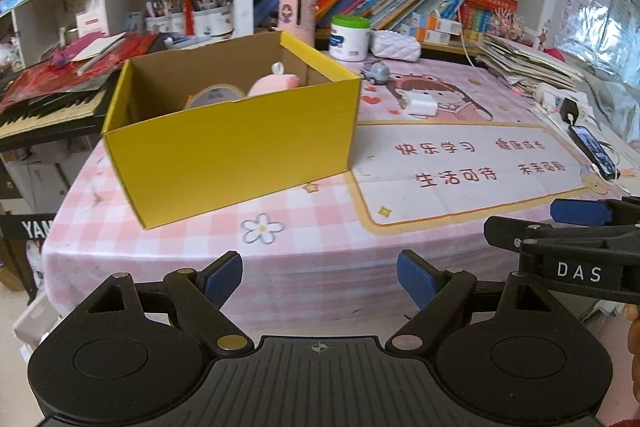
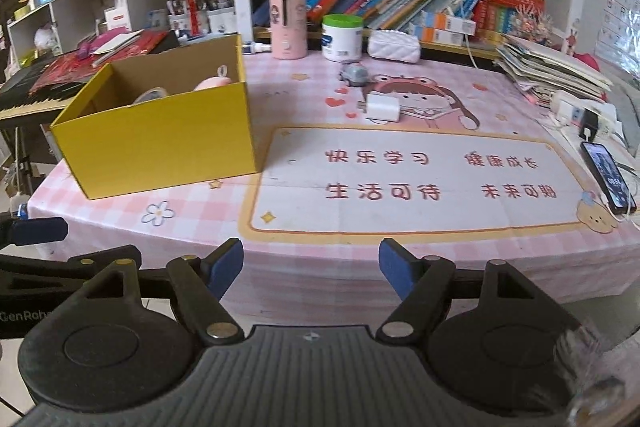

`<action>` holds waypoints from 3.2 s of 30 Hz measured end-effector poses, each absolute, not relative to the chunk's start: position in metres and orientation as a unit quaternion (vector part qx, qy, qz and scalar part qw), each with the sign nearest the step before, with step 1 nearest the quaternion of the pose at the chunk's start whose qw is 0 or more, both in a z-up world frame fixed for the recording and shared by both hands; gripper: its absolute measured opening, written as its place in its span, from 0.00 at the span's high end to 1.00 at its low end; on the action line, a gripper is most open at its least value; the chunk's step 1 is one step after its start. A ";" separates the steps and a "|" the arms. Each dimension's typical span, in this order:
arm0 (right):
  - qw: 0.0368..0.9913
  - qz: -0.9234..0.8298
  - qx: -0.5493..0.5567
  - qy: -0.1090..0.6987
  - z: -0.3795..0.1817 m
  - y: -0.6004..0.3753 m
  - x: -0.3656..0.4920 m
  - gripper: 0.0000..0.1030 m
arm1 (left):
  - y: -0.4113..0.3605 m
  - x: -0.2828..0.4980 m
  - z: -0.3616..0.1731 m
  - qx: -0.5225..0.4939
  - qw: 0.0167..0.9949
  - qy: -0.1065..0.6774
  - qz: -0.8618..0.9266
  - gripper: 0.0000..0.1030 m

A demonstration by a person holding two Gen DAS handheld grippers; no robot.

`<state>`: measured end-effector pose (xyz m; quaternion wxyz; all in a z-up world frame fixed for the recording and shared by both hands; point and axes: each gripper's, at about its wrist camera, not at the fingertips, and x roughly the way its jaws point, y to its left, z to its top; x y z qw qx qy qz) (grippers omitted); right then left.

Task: Organize objects
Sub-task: 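Move both tools away from the box toward the white charger, then lower the left tool onto the white charger to grasp it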

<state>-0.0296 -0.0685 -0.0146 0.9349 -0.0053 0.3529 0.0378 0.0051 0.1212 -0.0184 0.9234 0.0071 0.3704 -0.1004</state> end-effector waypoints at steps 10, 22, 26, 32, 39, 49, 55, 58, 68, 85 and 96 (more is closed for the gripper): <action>0.932 0.012 0.007 0.362 -0.019 -0.108 -0.008 0.28 | 0.078 0.037 -0.022 0.016 0.919 0.376 -0.120 0.16; 0.926 0.028 0.003 0.376 -0.023 -0.169 0.053 0.28 | 0.013 0.089 -0.029 0.017 0.912 0.396 -0.106 0.16; 0.924 0.036 0.000 0.381 -0.025 -0.191 0.074 0.28 | -0.011 0.104 -0.032 0.017 0.910 0.401 -0.103 0.16; 0.922 0.045 0.002 0.385 -0.026 -0.221 0.102 0.28 | -0.041 0.122 -0.033 0.017 0.909 0.406 -0.093 0.16; 0.922 0.070 -0.004 0.382 -0.025 -0.248 0.130 0.28 | -0.065 0.140 -0.030 0.010 0.913 0.403 -0.067 0.16; 0.932 0.078 0.005 0.354 -0.020 -0.285 0.167 0.28 | -0.101 0.178 -0.037 0.039 0.929 0.363 -0.050 0.17; 0.937 0.068 0.009 0.343 -0.017 -0.306 0.187 0.28 | -0.119 0.231 -0.055 0.044 0.932 0.356 -0.049 0.20; 0.938 0.062 0.010 0.340 -0.013 -0.313 0.192 0.28 | -0.128 0.258 -0.065 0.047 0.931 0.359 -0.046 0.20; 0.938 0.054 -0.020 0.343 -0.014 -0.334 0.192 0.26 | -0.142 0.317 -0.090 0.046 0.928 0.369 -0.033 0.20; 0.933 0.050 -0.025 0.356 -0.018 -0.350 0.199 0.26 | -0.133 0.345 -0.102 0.032 0.925 0.377 -0.024 0.36; 0.933 0.081 -0.023 0.351 -0.020 -0.336 0.215 0.26 | -0.124 0.302 -0.051 0.042 0.934 0.353 -0.028 0.88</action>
